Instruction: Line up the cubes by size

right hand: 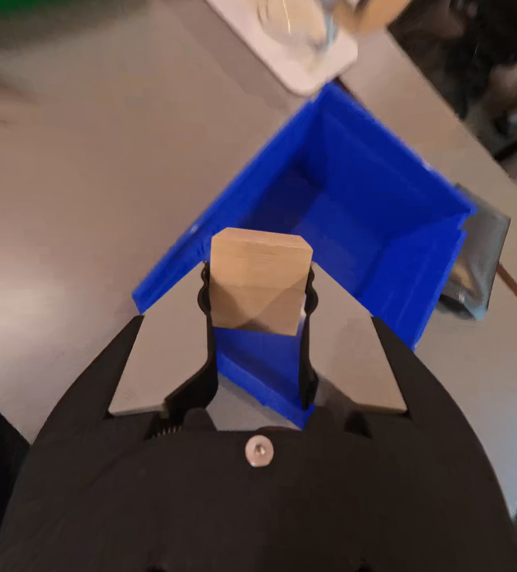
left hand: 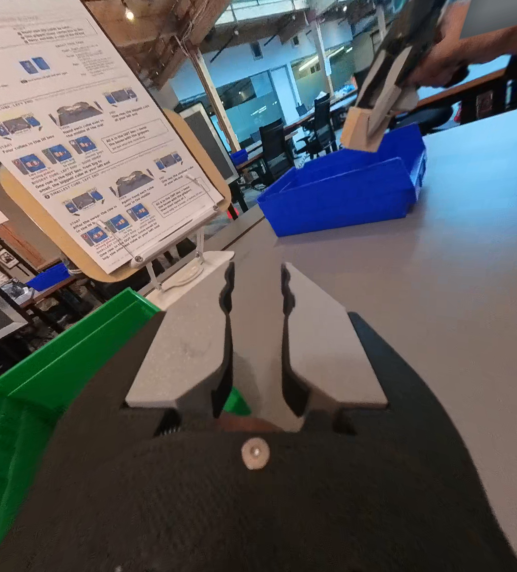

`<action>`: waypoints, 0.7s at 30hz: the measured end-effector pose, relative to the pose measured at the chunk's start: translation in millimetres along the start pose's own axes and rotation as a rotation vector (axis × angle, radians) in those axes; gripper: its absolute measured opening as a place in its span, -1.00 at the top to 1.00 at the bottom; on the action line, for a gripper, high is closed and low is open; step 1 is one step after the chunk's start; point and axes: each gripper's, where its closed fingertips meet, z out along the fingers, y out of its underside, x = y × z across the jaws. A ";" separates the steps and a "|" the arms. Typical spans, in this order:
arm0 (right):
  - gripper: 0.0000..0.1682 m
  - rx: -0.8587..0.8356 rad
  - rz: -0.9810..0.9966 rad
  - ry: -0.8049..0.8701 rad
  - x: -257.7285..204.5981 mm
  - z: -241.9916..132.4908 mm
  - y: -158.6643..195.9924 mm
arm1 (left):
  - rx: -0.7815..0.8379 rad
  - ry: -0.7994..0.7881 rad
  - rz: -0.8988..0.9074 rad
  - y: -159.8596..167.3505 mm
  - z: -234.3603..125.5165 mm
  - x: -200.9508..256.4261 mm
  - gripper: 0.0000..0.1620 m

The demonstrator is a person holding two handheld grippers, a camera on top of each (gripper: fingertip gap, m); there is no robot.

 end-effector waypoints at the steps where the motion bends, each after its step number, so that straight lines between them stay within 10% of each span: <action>1: 0.30 -0.048 -0.012 0.013 -2.3 5.6 11.9 | -0.018 0.003 0.011 4.1 1.4 1.7 0.65; 12: 0.30 -0.127 0.085 -0.102 -55.9 57.6 1.6 | -0.063 0.055 0.028 11.0 14.9 19.1 0.62; 21: 0.29 -0.340 -0.470 -0.027 -12.1 111.9 -10.4 | -0.106 0.074 0.045 21.4 11.2 24.4 0.60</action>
